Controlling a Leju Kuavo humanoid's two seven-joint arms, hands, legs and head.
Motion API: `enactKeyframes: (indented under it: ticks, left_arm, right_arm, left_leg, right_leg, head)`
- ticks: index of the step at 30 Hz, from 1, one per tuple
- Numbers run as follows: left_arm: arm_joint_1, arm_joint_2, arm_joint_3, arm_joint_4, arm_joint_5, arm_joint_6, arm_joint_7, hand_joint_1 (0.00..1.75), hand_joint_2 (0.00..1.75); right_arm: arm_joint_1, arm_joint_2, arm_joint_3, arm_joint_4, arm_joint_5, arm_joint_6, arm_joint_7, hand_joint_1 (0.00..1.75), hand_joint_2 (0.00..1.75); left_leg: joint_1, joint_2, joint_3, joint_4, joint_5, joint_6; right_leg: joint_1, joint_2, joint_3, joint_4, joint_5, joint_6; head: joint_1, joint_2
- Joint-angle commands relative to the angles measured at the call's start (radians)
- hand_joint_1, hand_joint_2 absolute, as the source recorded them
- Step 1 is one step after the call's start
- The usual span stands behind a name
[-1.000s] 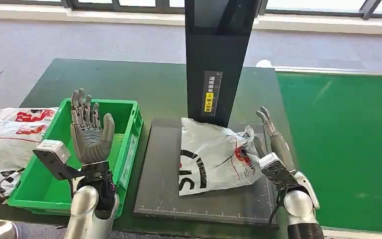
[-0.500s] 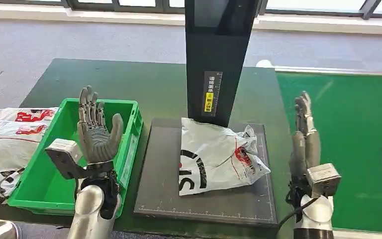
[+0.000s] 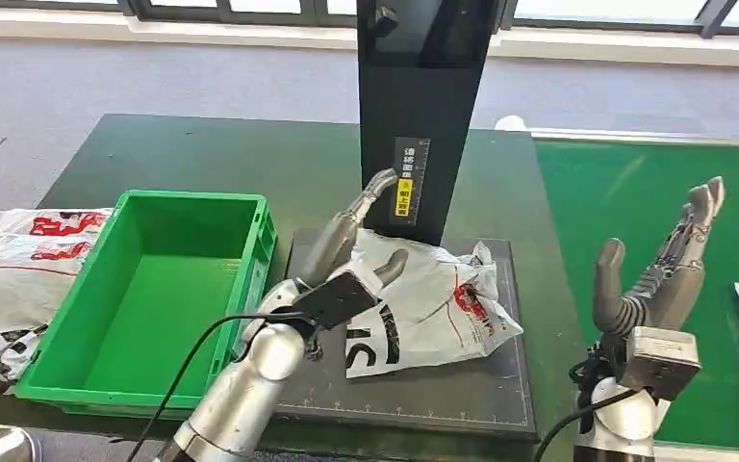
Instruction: Moved the parcel from conveyor to table for the left to box.
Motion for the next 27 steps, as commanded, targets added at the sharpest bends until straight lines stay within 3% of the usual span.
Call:
enactKeyframes:
  ticks: [1, 6, 9, 12, 17, 27]
  left_arm:
    - [-0.152, -0.037, -0.106, 0.378, -0.08, 0.066, 0.041, 0.0, 1.75]
    - [-0.214, -0.063, -0.206, 0.59, -0.125, 0.178, 0.124, 0.0, 1.75]
    - [-0.247, -0.063, -0.333, 0.668, -0.214, 0.211, 0.268, 0.0, 1.75]
    - [-0.246, -0.063, -0.343, 0.671, -0.207, 0.217, 0.269, 0.0, 1.75]
    - [-0.265, -0.063, -0.488, 0.745, -0.213, 0.138, 0.33, 0.0, 1.75]
    - [-0.274, -0.063, -0.557, 0.761, -0.229, 0.118, 0.363, 0.0, 1.75]
  right_arm:
    - [0.011, 0.037, -0.046, 0.014, 0.029, 0.027, 0.002, 0.0, 1.75]
    - [0.016, 0.066, -0.084, -0.003, 0.049, 0.047, 0.002, 0.0, 1.75]
    - [0.024, 0.079, -0.105, -0.019, 0.059, 0.046, 0.002, 0.0, 1.75]
    - [0.026, 0.079, -0.107, -0.021, 0.059, 0.049, 0.002, 0.0, 1.75]
    - [0.025, 0.079, -0.114, -0.008, 0.061, 0.04, 0.002, 0.0, 1.75]
    - [0.036, 0.076, -0.11, -0.015, 0.059, 0.027, 0.002, 0.0, 1.75]
  left_leg:
    - [0.0, -0.002, 0.003, -0.003, 0.001, -0.001]
    - [0.0, -0.003, 0.002, -0.002, 0.001, 0.0]
    - [0.0, -0.002, 0.003, -0.003, 0.001, -0.001]
    - [0.0, -0.002, 0.002, -0.002, 0.001, 0.0]
    - [0.0, 0.001, 0.002, -0.002, 0.0, 0.0]
    - [0.0, 0.002, 0.001, -0.001, 0.0, 0.0]
  right_leg:
    - [0.001, -0.004, 0.004, -0.003, 0.0, -0.001]
    - [0.0, -0.003, 0.003, -0.002, 0.0, -0.001]
    - [0.0, -0.004, 0.004, -0.004, 0.0, -0.001]
    - [0.0, -0.003, 0.002, -0.003, 0.0, -0.001]
    - [0.001, -0.001, 0.002, -0.003, 0.0, -0.001]
    - [0.001, 0.001, 0.001, -0.001, 0.0, -0.001]
  head:
    - [0.0, 0.0]
    - [0.0, 0.0]
    - [0.0, 0.0]
    - [0.0, 0.0]
    - [0.0, 0.0]
    - [0.0, 0.0]
